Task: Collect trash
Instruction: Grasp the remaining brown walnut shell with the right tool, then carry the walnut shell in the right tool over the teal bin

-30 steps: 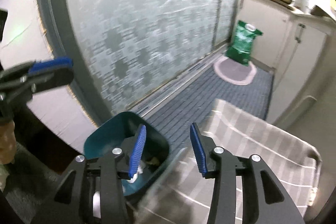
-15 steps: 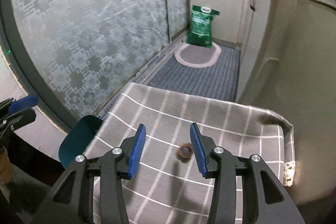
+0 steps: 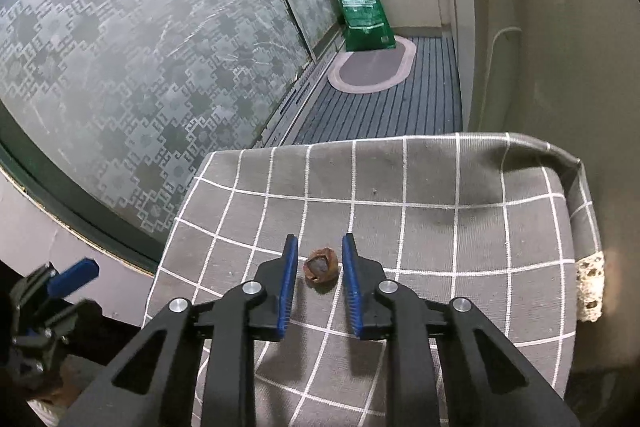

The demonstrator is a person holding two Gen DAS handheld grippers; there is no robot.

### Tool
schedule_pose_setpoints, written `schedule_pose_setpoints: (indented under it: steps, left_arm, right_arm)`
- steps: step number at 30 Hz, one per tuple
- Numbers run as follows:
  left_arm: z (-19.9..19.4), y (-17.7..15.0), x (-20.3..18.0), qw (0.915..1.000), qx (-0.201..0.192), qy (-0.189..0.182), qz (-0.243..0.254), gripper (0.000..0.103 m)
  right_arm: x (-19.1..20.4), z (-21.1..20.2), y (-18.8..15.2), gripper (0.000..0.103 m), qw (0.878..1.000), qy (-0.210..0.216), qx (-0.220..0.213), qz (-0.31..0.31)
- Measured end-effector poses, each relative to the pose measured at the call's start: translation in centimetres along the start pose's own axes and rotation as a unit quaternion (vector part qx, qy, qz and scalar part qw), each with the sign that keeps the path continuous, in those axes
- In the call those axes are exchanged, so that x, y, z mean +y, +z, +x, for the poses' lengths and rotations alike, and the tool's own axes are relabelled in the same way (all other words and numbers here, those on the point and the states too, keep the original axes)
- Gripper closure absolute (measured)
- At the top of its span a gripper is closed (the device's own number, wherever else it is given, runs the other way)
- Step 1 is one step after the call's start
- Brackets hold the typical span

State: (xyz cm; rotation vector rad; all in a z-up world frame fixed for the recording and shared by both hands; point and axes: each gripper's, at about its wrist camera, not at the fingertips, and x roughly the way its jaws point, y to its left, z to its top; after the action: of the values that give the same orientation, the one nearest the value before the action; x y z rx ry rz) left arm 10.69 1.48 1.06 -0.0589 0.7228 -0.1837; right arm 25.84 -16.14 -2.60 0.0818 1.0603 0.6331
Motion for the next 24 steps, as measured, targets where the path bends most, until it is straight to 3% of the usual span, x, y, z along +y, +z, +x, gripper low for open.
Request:
schedule_pose_setpoints:
  steps: [4, 9, 16, 20, 24]
  left_arm:
    - [0.5, -0.2, -0.3, 1.0000, 0.007, -0.001, 0.005, 0.061]
    - [1.0, -0.6, -0.5, 0.9998, 0.015, -0.006, 0.010, 0.061]
    - [1.7, -1.1, -1.1, 0.9994, 0.026, -0.015, 0.019, 0.061]
    - [2.1, -1.4, -1.0, 0.9991, 0.029, -0.025, 0.019, 0.062]
    - [2.2, -1.4, -0.4, 0.9991, 0.029, -0.029, 0.006, 0.071]
  right_arm:
    - [0.1, 0.8, -0.1, 0.083, 1.000, -0.003, 0.012, 0.002]
    - [0.0, 1.4, -0.3, 0.094, 1.000, -0.007, 0.020, 0.002]
    - [-0.4, 1.1, -0.2, 0.094, 1.000, 0.006, 0.015, 0.010]
    - [0.9, 0.6, 0.0, 0.094, 0.998, 0.061, 0.014, 0.008]
    - [3.7, 0.2, 0.1, 0.094, 0.991, 0.129, 0.018, -0.011]
